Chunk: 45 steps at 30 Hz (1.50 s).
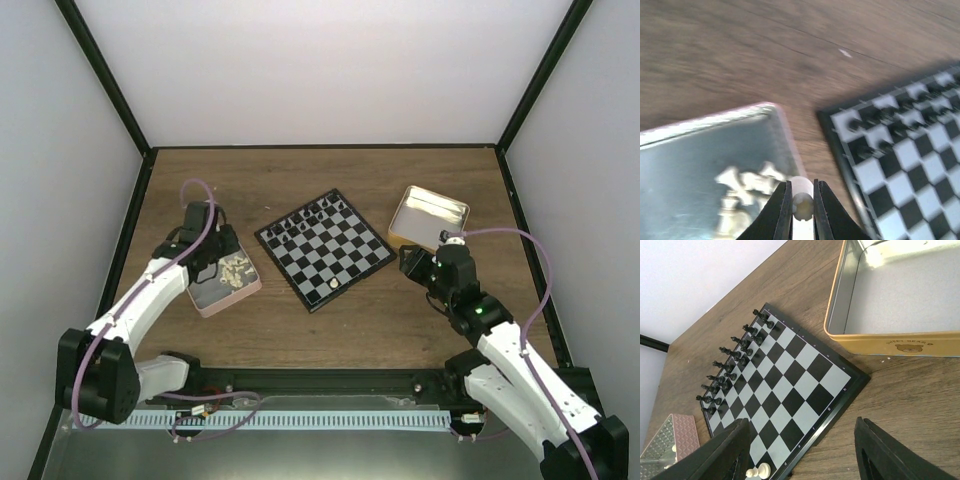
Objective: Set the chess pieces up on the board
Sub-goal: Pick up the chess piece from the storage box, then place the chess piece on the chessboard.
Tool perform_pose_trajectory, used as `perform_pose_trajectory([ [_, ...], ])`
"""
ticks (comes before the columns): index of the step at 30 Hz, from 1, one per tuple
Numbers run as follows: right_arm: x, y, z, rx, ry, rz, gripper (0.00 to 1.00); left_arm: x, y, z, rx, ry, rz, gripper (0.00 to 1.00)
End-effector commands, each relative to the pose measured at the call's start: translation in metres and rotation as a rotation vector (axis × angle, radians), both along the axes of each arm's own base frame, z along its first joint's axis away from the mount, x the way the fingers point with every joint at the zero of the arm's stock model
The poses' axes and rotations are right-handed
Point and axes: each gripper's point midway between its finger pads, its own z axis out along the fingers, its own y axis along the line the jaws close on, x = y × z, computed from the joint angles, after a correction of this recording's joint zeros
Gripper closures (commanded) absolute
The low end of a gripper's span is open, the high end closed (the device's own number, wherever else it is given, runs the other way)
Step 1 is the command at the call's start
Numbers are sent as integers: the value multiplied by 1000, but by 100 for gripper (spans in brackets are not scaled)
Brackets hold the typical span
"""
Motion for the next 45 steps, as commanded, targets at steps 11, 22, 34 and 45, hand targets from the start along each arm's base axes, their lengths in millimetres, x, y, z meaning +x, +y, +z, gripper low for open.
perform_pose_trajectory([
  [11, -4, -1, 9, 31, -30, -7, 42, -43, -161, -10, -40, 58, -633, 90],
  [22, -2, 0, 9, 32, -31, -8, 42, -80, -212, -37, 65, 128, -866, 88],
  [34, -2, -1, 9, 28, -30, -10, 42, -97, -224, -74, 205, 233, -966, 87],
  [45, -2, -1, 7, 30, -26, -10, 42, -103, -228, -81, 215, 254, -986, 83],
])
